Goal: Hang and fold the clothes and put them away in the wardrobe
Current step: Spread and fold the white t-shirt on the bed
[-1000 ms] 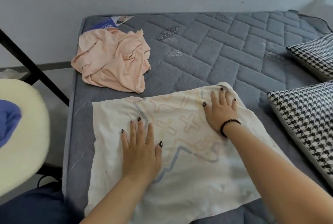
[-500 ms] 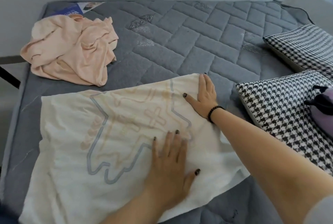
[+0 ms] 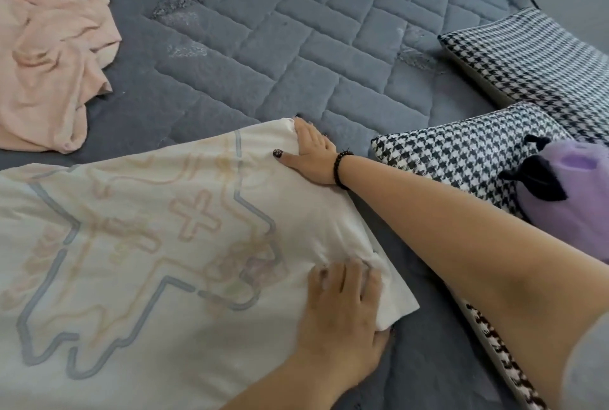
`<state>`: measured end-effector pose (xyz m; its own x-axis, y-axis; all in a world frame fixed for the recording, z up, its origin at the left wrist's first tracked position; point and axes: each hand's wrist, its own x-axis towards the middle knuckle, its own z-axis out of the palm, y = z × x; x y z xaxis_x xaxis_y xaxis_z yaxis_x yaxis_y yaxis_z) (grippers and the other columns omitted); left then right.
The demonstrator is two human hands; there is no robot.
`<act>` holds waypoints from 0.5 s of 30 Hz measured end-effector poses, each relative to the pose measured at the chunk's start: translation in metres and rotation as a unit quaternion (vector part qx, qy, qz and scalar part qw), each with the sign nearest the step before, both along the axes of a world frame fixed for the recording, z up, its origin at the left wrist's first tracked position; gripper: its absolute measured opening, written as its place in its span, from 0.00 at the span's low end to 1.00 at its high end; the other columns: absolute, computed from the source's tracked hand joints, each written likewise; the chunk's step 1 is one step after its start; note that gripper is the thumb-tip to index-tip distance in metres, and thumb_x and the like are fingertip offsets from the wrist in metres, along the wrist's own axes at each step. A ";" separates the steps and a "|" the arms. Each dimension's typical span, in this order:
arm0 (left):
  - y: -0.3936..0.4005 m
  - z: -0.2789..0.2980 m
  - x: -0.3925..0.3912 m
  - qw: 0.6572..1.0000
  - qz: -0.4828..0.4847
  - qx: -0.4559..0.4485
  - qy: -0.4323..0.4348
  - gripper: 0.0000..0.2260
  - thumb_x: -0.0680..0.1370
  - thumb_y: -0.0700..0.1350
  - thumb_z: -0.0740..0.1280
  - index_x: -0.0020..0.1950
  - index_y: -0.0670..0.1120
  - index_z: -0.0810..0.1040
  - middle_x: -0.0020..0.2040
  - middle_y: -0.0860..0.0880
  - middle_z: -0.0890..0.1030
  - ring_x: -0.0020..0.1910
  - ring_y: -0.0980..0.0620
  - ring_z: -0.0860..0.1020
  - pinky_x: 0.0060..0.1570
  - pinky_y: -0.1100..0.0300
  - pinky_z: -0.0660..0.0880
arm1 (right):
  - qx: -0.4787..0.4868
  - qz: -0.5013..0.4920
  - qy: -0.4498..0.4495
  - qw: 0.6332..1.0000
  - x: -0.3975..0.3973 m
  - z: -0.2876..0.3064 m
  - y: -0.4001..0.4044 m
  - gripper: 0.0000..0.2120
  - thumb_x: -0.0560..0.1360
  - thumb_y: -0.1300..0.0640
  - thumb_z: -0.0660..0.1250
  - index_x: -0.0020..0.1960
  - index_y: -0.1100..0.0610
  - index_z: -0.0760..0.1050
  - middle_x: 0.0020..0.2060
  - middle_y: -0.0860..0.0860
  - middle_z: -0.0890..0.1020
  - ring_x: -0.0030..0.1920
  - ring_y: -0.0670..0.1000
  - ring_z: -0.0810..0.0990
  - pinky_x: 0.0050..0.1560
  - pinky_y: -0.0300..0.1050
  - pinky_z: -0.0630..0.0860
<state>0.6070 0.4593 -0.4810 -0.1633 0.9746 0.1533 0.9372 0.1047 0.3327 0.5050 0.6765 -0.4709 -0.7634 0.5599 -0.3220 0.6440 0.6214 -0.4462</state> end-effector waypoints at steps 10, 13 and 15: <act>-0.008 0.014 -0.012 0.978 0.055 0.023 -0.200 0.18 0.64 0.37 0.69 0.50 0.50 0.72 0.42 0.55 0.73 0.41 0.55 0.71 0.40 0.62 0.73 | -0.033 -0.035 0.034 0.998 -0.005 0.022 -0.001 0.25 0.76 0.47 0.65 0.67 0.59 0.65 0.72 0.54 0.60 0.70 0.56 0.62 0.70 0.48 0.59; -0.032 0.027 -0.026 0.897 0.170 -0.004 -0.407 0.10 0.75 0.36 0.57 0.45 0.51 0.69 0.38 0.58 0.68 0.37 0.58 0.65 0.37 0.65 0.66 | -0.012 -0.054 -0.004 0.998 -0.013 0.036 -0.007 0.20 0.74 0.47 0.68 0.60 0.58 0.71 0.67 0.54 0.65 0.64 0.58 0.68 0.64 0.51 0.68; -0.053 0.030 -0.038 0.867 0.202 0.021 -0.456 0.11 0.77 0.36 0.55 0.44 0.53 0.68 0.36 0.56 0.71 0.35 0.57 0.69 0.37 0.66 0.67 | 0.016 -0.064 -0.038 0.997 -0.019 0.050 -0.011 0.16 0.72 0.50 0.69 0.56 0.55 0.72 0.62 0.56 0.69 0.56 0.58 0.73 0.54 0.49 0.72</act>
